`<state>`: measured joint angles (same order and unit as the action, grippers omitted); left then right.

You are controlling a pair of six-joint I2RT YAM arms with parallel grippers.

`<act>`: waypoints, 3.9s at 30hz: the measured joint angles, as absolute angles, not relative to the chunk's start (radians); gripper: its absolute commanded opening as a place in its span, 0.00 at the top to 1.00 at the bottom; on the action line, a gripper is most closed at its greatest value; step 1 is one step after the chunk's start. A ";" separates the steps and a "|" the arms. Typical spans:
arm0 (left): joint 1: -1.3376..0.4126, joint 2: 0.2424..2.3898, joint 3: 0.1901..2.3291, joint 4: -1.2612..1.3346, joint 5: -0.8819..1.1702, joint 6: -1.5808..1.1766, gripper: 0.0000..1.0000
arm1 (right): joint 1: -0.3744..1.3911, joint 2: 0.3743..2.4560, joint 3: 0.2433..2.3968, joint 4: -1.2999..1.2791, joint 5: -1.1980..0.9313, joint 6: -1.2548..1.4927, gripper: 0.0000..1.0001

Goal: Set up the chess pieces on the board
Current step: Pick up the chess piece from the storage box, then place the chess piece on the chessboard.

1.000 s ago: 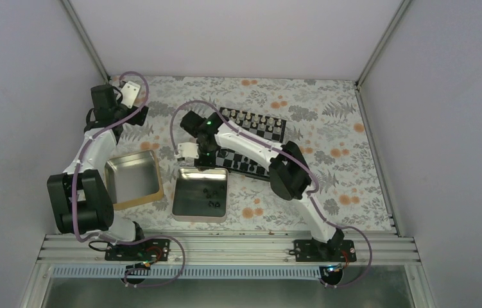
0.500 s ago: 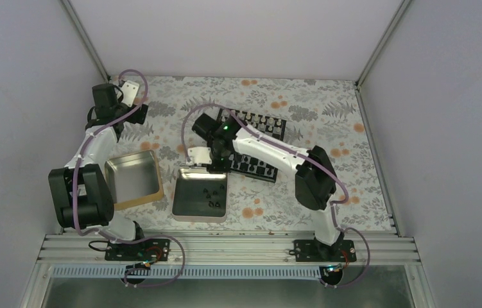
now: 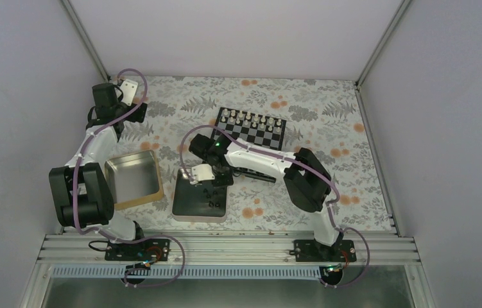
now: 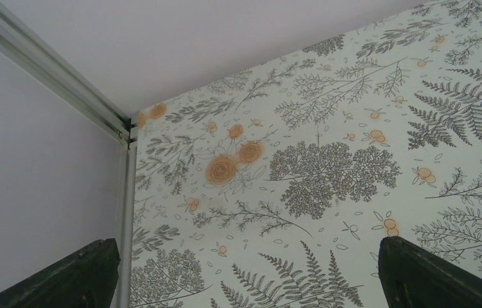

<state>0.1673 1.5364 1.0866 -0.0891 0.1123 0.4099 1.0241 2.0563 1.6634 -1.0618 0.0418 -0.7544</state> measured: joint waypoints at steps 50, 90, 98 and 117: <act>0.187 1.525 1.081 -0.083 0.133 0.410 0.00 | 0.905 2.227 2.178 -1.203 0.045 -0.794 0.96; 0.234 1.538 1.058 -0.035 0.178 0.407 0.00 | 0.828 2.456 2.266 -1.176 -0.015 -0.883 0.96; 0.237 1.538 1.058 -0.035 0.178 0.407 0.00 | 0.828 2.459 2.265 -1.173 -0.016 -0.885 0.95; 0.245 1.538 1.058 -0.035 0.189 0.407 0.00 | 0.823 2.458 2.254 -1.150 -0.012 -0.886 0.75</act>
<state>0.2451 1.5383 1.0576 -0.0349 0.1894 0.4068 0.8230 2.4584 2.2543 -1.1500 -0.0120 -0.8856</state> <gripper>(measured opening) 0.999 0.200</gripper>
